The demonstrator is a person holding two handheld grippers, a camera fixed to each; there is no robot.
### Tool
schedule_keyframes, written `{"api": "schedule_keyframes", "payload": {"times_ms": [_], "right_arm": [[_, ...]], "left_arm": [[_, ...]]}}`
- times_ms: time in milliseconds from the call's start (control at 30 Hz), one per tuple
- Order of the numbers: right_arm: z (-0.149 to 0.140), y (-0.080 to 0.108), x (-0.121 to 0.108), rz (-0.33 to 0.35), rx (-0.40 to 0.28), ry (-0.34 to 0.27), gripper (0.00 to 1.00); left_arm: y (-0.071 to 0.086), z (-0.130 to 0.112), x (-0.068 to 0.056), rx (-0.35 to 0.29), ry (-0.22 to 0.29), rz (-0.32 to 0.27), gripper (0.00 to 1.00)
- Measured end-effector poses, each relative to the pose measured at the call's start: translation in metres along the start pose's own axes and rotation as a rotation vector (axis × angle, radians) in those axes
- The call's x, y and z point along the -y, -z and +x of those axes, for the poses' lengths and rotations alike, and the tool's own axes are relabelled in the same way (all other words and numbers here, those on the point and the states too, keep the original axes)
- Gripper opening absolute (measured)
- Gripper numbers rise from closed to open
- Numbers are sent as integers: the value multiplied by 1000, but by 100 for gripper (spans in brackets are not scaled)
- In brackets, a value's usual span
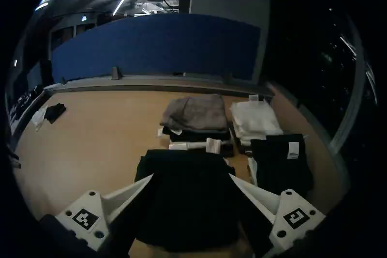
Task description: Fold towel
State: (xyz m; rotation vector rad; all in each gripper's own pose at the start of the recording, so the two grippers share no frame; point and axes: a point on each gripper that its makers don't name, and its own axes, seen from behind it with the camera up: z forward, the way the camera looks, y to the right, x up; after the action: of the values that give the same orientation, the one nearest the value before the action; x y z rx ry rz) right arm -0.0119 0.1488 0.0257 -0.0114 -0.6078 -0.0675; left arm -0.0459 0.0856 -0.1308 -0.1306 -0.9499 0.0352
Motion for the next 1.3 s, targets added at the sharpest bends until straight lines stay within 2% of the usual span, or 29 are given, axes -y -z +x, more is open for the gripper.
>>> {"api": "schedule_keyframes", "payload": {"times_ms": [200,367,500,600,800,1300], "right_arm": [[-30,13,6,6,38,-20,100],[-67,7,3,0,115,-6,100],[-76,3,1,0,132,-19,100],[-73,3,2,1,127,-25,100],[-47,18,9,0,63,-35,100],[-21,40,27,7,2,-8,100]], "left_arm": [[2,-1,-3,-3,-3,-7,97],[4,-1,-4,-7,-8,-10,97],[8,-1,-2,-10,-11,-8,97],[9,-1,0,-12,-10,-7,97],[11,2,4,-27,-3,-5,97],[15,7,12,-58,-2,-17,97]]}}
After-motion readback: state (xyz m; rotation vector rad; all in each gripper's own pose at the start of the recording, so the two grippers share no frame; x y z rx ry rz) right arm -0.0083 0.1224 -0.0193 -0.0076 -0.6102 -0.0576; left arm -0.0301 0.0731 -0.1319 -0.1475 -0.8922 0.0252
